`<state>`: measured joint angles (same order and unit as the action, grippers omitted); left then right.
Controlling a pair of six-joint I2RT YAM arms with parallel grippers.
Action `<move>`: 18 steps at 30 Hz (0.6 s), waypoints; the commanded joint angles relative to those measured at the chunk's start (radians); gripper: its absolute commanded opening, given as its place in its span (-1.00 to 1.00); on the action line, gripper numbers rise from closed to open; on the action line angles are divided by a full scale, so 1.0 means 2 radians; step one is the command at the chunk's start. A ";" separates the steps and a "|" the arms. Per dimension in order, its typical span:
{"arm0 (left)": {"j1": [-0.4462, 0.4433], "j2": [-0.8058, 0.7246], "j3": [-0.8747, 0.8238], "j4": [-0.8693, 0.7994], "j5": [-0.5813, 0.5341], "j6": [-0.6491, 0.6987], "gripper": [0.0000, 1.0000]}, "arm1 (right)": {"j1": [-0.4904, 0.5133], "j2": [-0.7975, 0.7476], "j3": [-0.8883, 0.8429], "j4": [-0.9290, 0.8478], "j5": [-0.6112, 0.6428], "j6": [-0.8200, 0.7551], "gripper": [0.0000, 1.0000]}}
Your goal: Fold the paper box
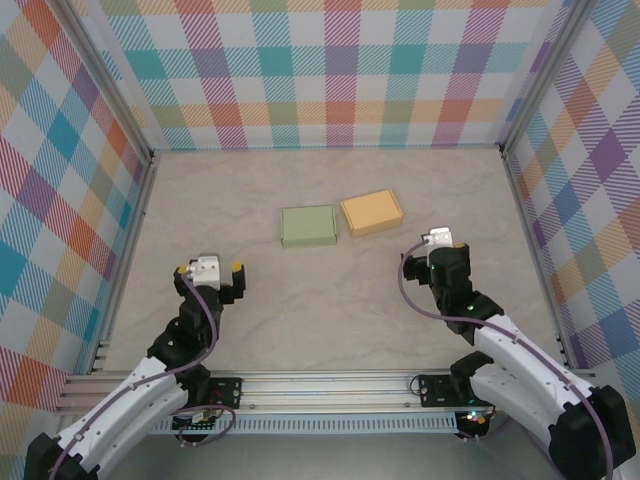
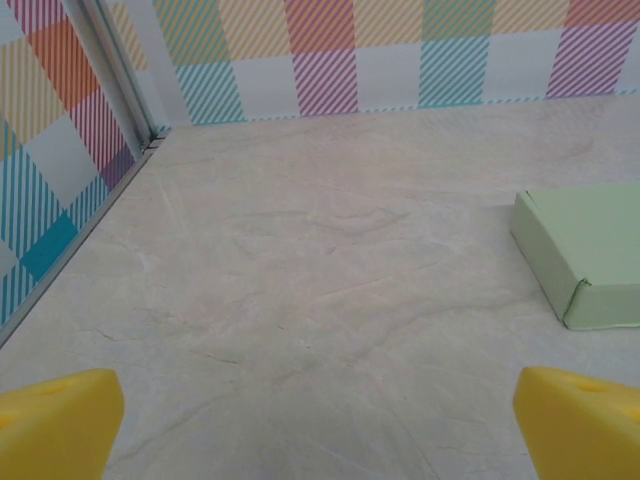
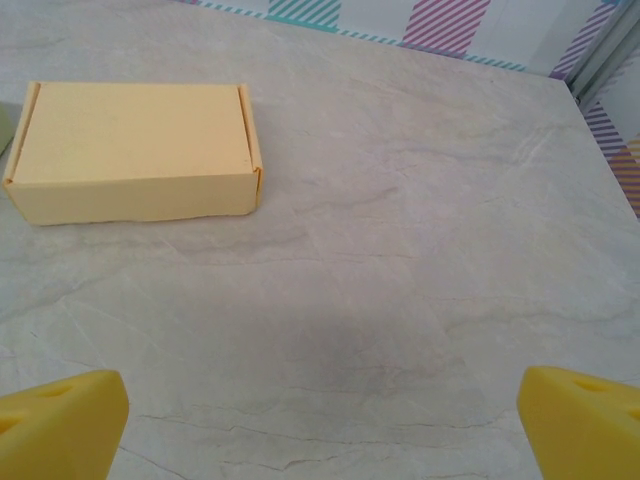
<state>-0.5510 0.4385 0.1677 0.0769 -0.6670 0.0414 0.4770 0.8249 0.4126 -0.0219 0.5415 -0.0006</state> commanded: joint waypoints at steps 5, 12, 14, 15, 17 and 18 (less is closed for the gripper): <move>0.014 -0.138 -0.083 0.064 0.012 0.019 0.99 | -0.011 -0.011 -0.039 0.090 0.005 -0.012 0.99; 0.055 -0.208 -0.083 0.008 0.042 0.012 0.99 | -0.026 0.005 -0.051 0.134 -0.002 -0.030 0.99; 0.075 -0.181 -0.085 0.035 0.072 0.001 0.99 | -0.036 0.010 -0.056 0.149 -0.012 -0.030 1.00; 0.086 -0.162 -0.086 0.053 0.079 -0.005 0.99 | -0.041 0.013 -0.057 0.153 -0.017 -0.029 0.99; 0.113 -0.102 -0.090 0.104 0.102 -0.022 0.99 | -0.054 0.020 -0.057 0.159 -0.030 -0.024 0.99; 0.126 -0.073 -0.092 0.130 0.117 -0.031 0.99 | -0.058 0.024 -0.057 0.161 -0.035 -0.023 1.00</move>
<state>-0.3561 0.1959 0.0074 0.1864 -0.5236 0.0360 0.3828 0.8600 0.3054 0.2211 0.5114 -0.0422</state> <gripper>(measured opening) 0.997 0.997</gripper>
